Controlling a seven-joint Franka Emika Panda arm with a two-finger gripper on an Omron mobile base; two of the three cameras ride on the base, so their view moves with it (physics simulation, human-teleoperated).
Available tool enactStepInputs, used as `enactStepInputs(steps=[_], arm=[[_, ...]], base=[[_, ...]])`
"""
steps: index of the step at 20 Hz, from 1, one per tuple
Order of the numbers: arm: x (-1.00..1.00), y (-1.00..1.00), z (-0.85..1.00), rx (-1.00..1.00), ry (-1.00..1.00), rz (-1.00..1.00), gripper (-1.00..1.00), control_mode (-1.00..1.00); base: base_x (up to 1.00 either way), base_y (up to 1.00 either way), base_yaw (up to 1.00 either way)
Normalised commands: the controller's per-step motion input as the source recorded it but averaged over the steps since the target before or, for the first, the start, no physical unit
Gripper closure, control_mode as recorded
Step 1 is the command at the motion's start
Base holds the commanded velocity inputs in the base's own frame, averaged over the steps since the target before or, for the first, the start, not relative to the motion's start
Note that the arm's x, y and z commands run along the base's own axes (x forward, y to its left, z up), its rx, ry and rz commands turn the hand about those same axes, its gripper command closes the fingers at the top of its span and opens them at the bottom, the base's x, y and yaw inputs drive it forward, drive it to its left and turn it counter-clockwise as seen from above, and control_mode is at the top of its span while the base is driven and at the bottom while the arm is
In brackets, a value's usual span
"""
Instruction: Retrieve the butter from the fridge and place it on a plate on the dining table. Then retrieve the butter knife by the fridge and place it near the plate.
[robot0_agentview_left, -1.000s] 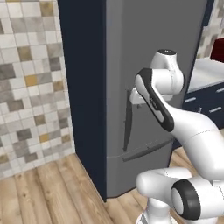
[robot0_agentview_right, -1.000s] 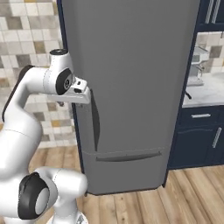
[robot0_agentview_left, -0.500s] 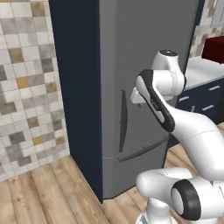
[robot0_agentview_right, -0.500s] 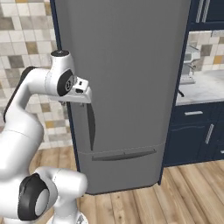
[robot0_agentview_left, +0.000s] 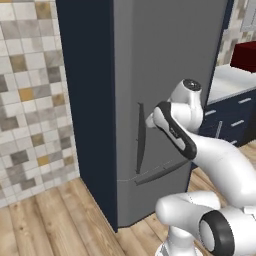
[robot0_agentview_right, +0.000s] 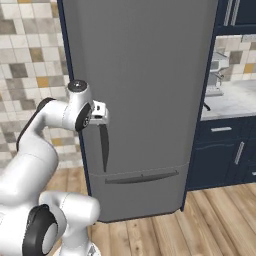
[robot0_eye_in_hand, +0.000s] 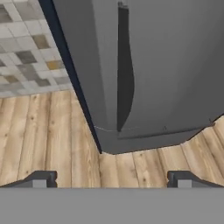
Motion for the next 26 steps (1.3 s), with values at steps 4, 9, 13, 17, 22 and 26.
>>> enactStepInputs(steps=[4, 9, 13, 17, 22, 26], arm=[[0.77, 0.0, -0.04, 0.0, -0.04, 0.15, -1.0, -1.0], [0.64, -0.03, -0.2, 0.0, 0.01, 0.07, -1.0, -1.0], [0.78, 0.0, -0.13, 0.0, 0.08, 0.0, -1.0, -1.0], [0.83, 0.03, -0.14, 0.0, 0.0, 0.0, -1.0, -1.0], [0.64, 0.03, -0.28, 0.0, 0.0, 0.0, -1.0, -1.0], [0.44, 0.17, -0.37, 0.0, 0.0, 0.0, -1.0, -1.0]], base=[[0.0, 0.0, 0.0], [0.0, 0.0, 0.0], [0.0, 0.0, 0.0], [0.0, 0.0, 0.0], [0.0, 0.0, 0.0], [0.0, 0.0, 0.0]])
